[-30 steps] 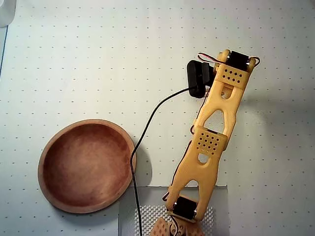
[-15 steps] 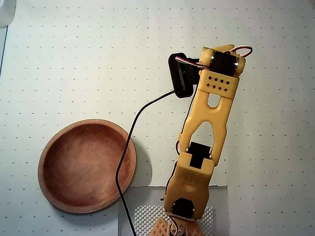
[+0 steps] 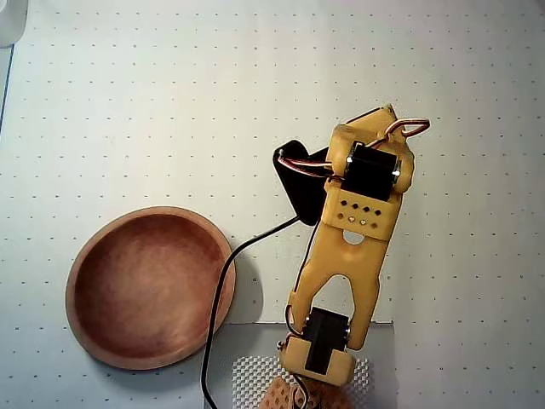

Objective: Grasp a clothespin and put it in the bowl.

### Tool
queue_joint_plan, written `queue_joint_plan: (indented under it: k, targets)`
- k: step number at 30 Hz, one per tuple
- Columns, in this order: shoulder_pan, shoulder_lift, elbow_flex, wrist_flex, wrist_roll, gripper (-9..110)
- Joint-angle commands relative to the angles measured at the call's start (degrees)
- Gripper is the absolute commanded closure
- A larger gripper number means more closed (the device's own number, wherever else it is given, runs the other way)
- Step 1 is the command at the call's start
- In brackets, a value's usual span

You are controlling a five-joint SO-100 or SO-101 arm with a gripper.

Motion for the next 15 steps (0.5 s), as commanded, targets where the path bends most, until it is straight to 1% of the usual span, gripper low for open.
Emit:
queue_joint_plan:
  k: [1,12,15]
  targets:
    - [-1.85,6.15,0.97,1.32,-4.04,104]
    - [-10.72,7.82,11.69,1.32,-28.92,104]
    - [-14.15,8.35,13.62,1.32,-33.05,104]
